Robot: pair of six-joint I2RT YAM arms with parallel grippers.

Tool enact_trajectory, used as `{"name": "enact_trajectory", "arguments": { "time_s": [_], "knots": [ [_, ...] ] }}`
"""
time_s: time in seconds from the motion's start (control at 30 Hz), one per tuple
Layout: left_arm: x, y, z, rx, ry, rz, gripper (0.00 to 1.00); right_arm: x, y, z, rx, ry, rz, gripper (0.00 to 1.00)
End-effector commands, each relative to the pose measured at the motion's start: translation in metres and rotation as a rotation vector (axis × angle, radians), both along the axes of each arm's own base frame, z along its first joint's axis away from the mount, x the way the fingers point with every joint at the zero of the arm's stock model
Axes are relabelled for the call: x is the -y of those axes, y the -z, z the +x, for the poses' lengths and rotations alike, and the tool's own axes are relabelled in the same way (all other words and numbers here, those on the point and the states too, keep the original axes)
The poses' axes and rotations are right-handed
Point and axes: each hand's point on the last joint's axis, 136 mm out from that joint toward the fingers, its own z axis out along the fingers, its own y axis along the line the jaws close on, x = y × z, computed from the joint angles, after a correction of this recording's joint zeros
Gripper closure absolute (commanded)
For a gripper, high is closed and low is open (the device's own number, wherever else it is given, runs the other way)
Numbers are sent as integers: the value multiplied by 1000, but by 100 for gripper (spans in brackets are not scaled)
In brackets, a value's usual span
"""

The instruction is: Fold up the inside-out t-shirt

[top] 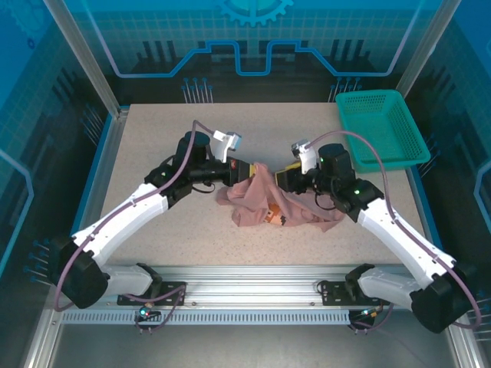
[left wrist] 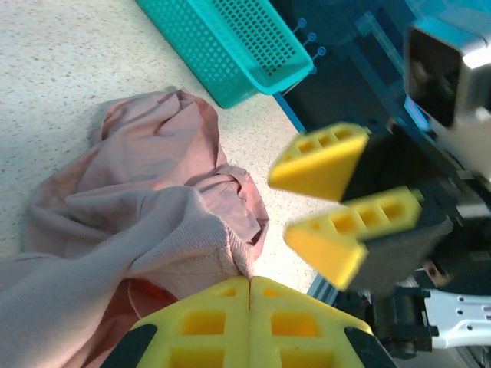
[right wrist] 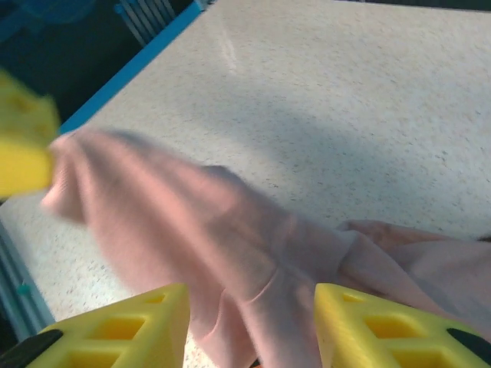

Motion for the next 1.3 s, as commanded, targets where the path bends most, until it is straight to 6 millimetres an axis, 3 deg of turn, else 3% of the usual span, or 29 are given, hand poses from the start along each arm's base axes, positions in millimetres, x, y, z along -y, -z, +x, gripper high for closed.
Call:
{"name": "enact_trajectory", "arguments": {
  "time_s": [0.0, 0.17, 0.23, 0.33, 0.43, 0.57, 0.7, 1.07, 1.27],
  "knots": [
    [-6, 10, -9, -127, -42, 66, 100, -20, 1, -24, 63, -149, -28, 50],
    [-3, -4, -15, -114, -33, 75, 100, -65, -1, -32, 74, -255, 68, 45],
    [-2, -7, -16, -112, -33, 74, 100, -78, 6, -28, 71, -243, 53, 39],
    [0, -9, -17, -108, -27, 69, 100, -86, 15, -12, 61, -164, 22, 41],
    [-5, -12, -15, -81, -48, 85, 100, -63, 36, 7, 37, -6, -94, 57],
    [-10, -16, -17, -58, -43, 104, 100, -29, 56, 13, 49, 63, -246, 67],
    [-8, -12, -25, -78, 2, 118, 100, -3, 55, 19, 38, 102, -269, 78],
    [-6, -5, -21, -103, -16, 111, 100, 28, 64, 22, -82, 153, -421, 98],
    [-1, -13, -18, -102, -18, 65, 100, 62, 52, 23, -60, 291, -526, 100]
  ]
}}
